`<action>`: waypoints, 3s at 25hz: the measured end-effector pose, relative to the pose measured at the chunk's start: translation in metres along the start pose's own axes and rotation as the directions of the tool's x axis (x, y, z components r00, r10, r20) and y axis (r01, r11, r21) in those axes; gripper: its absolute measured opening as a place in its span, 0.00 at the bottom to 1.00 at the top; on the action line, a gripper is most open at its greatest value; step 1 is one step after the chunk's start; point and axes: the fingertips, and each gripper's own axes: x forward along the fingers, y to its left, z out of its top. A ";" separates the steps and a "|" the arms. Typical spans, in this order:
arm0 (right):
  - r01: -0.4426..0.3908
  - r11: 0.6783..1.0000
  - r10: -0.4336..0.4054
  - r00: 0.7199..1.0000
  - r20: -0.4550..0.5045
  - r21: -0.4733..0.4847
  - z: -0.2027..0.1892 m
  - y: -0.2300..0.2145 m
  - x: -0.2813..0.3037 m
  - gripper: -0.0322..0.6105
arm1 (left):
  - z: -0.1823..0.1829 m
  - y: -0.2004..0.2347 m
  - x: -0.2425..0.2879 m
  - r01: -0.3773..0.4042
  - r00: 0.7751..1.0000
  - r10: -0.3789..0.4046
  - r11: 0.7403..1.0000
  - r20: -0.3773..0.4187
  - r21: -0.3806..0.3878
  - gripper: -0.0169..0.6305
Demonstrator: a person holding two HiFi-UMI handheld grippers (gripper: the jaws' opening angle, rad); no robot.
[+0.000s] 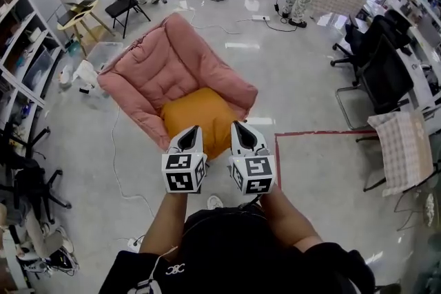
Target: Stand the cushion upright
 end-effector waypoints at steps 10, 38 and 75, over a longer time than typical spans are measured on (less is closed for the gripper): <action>-0.078 0.997 0.077 0.996 -0.049 -0.016 0.002 0.003 0.049 0.04 | -0.012 0.040 0.014 -0.080 0.996 0.078 0.996 -0.048 -0.035 0.02; -0.204 0.978 0.192 0.963 -0.190 -0.045 -0.021 -0.006 0.120 0.04 | -0.196 0.099 0.069 -0.067 0.853 0.114 0.992 -0.509 0.111 0.55; -0.140 0.989 0.125 0.964 -0.236 -0.050 -0.043 -0.048 0.125 0.04 | -0.259 0.066 0.114 -0.026 0.796 -0.271 0.877 -0.541 -0.479 0.14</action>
